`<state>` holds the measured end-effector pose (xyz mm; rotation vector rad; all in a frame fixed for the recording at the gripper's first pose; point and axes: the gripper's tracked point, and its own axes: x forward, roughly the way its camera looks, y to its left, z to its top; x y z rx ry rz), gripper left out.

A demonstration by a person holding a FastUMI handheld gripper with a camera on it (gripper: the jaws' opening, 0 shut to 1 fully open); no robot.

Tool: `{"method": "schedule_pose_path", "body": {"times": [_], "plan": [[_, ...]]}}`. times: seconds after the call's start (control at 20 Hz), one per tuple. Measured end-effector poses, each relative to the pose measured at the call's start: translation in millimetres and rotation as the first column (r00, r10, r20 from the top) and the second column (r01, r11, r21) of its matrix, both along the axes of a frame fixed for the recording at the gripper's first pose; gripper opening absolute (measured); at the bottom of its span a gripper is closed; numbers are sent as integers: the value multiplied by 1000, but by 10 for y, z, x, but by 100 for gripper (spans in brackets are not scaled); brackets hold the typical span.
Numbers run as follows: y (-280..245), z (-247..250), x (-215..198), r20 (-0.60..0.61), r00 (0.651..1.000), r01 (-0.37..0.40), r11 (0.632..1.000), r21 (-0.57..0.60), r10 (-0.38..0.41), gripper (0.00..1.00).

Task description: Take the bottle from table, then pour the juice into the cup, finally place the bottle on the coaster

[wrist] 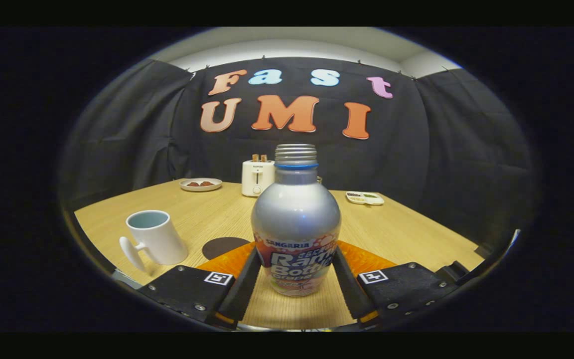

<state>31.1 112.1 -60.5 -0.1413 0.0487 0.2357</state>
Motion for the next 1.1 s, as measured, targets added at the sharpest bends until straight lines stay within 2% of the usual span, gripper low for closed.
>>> {"method": "schedule_pose_path", "body": {"times": [0.25, 0.4, 0.55, 0.7, 0.75, 0.95, 1.1], "plan": [[108, 164, -88, 59, 998, 22, 990, -140, -14, 77], [184, 296, -134, 109, 994, 40, 972, -233, -15, 77], [274, 381, -150, 163, 987, 64, 927, -369, -4, 77], [341, 438, -156, 217, 976, 108, 858, -503, 5, 77], [369, 442, -171, 224, 975, 118, 843, -525, 3, 77], [524, 430, -160, 214, 977, 109, 833, -543, 12, 76], [614, 521, -186, 257, 966, 146, 779, -610, 21, 76]]}}
